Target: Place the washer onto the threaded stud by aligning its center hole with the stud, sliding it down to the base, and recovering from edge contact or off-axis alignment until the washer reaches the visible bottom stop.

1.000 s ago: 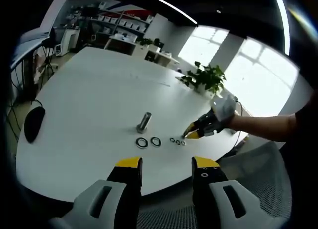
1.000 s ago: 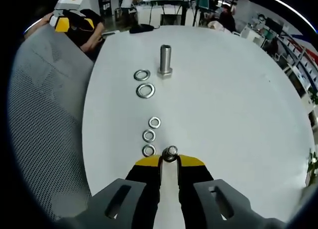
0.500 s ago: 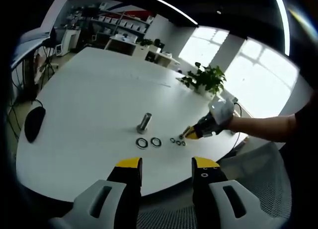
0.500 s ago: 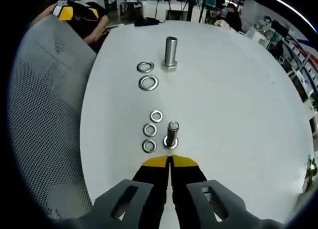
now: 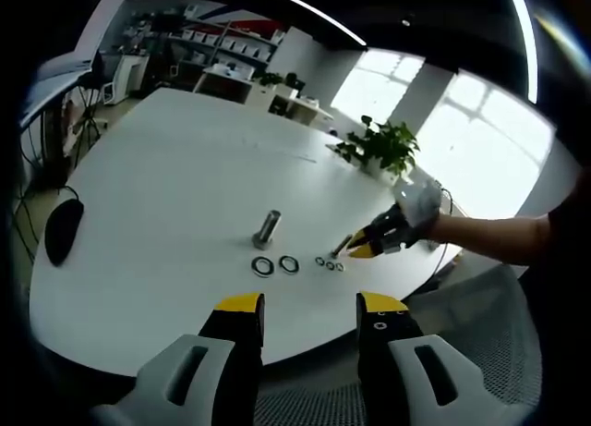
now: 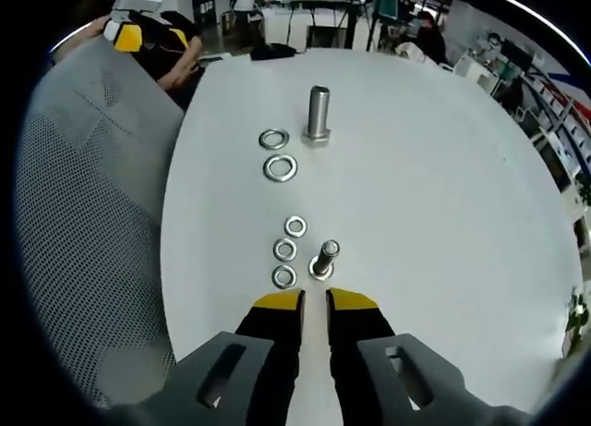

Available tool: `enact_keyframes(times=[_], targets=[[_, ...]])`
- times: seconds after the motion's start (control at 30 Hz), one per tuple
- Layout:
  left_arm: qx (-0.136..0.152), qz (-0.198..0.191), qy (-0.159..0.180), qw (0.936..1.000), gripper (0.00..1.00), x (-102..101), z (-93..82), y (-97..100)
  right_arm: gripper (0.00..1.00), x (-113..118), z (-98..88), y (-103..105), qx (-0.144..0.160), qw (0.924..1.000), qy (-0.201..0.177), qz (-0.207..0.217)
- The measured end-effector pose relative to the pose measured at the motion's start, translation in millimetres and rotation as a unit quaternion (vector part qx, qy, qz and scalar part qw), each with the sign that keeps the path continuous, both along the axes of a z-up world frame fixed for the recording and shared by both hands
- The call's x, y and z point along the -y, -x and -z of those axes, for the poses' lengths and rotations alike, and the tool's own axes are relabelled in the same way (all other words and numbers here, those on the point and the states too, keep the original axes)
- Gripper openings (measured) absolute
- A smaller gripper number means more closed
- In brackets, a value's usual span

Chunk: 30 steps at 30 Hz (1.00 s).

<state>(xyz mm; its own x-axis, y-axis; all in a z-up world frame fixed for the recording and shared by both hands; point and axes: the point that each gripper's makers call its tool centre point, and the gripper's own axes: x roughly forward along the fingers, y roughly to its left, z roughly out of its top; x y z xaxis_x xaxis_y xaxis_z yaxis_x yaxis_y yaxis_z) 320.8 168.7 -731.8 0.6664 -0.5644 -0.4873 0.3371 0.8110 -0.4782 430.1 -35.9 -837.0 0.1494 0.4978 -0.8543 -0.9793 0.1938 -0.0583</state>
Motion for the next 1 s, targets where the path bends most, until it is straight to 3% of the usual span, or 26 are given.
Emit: enact_keyframes(times=[0.1,0.4,0.8,1.0], targets=[[0.001,0.0,0.001,1.0,0.38,-0.2,-0.2,-0.3,0.18,-1.8,-3.2,2.8,-0.001,1.0,-0.003,-0.002],[0.002,0.001,0.001,1.0,0.38,0.2,-0.8,-0.2,0.18,-5.7,-5.0,10.5,-0.014,0.9999,0.001,-0.01],[0.004,0.0,0.002,1.0,0.38,0.0,-1.2,-0.4,0.18,-11.7,21.6,18.7,-0.037,0.9978,0.046,-0.03],[0.003,0.002,0.002,1.0,0.38,0.6,-1.4,-0.1,0.18,-12.2,25.9,15.2,-0.037,0.9973,0.058,-0.024]])
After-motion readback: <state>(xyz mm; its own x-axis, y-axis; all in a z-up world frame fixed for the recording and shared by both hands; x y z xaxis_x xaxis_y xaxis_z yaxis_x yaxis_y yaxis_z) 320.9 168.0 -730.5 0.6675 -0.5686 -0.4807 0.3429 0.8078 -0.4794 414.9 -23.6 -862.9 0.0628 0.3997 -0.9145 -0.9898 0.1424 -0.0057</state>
